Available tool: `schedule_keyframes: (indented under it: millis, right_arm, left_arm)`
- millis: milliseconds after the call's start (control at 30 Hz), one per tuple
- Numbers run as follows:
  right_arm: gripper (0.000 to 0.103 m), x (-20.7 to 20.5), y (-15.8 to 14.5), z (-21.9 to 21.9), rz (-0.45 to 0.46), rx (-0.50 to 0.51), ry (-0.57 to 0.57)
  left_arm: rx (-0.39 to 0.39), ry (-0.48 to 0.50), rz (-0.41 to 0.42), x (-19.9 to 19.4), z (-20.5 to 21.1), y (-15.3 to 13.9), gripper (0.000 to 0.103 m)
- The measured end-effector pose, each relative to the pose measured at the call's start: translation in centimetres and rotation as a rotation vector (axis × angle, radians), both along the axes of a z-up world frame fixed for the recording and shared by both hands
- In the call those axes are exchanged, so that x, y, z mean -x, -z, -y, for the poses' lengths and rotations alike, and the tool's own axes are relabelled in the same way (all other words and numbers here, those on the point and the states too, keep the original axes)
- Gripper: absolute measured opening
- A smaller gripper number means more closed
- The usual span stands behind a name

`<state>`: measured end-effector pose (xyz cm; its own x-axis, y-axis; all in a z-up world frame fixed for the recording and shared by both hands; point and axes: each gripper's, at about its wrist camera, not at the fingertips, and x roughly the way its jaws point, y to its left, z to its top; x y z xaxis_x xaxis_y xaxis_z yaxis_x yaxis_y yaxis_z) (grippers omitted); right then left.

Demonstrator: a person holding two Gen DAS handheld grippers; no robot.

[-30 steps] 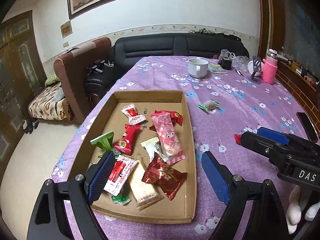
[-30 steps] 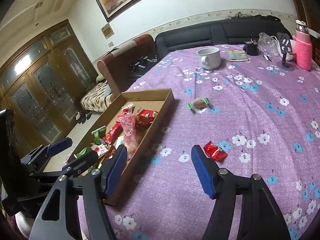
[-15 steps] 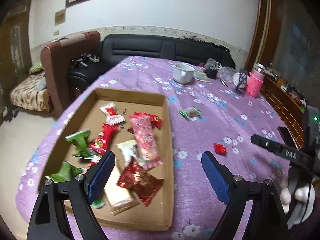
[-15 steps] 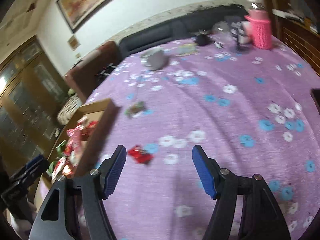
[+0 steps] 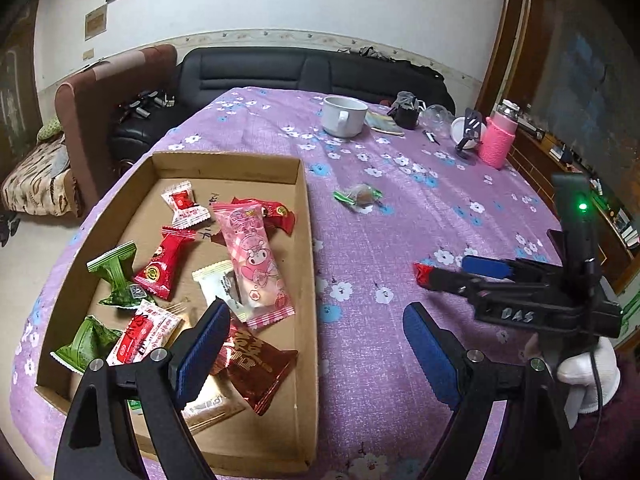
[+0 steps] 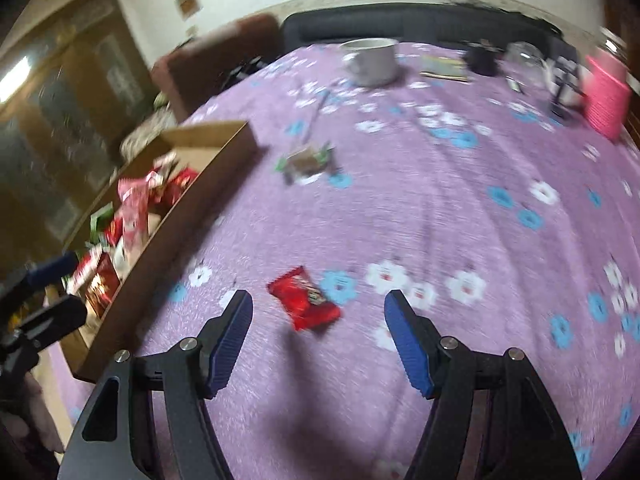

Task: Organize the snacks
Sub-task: 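Move both tools back over the table toward the small red candy, then grasp the small red candy with the right tool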

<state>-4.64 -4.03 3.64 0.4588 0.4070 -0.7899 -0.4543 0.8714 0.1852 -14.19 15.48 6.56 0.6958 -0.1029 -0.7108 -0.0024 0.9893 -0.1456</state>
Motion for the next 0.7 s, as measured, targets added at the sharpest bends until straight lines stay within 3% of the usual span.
schedule_keyframes:
  millis: [100, 200, 367, 600, 700]
  right_arm:
    - [0.064, 0.1, 0.4, -1.4, 0.027, 0.052, -0.05]
    - [0.039, 0.0, 0.9, -2.0, 0.026, 0.061, -0.07]
    - [0.021, -0.4, 0.9, -1.2, 0.038, 0.04, -0.052]
    - [0.02, -0.6, 0.8, 0.2, 0.023, 0.002, -0.014]
    - [0.02, -1.3, 1.0, 1.2, 0.003, -0.022, 0.016]
  left_arm:
    - [0.004, 0.0, -0.01, -0.4, -0.1, 0.1, 0.091]
    - [0.02, 0.005, -0.019, -1.1, -0.3, 0.0, 0.091]
    - [0.053, 0.038, -0.024, -3.4, -0.1, -0.7, 0.091]
    - [0.121, 0.158, -0.096, -9.0, 2.5, -0.1, 0.091]
    - [0.084, 0.208, -0.099, -11.8, 4.1, -0.2, 0.091]
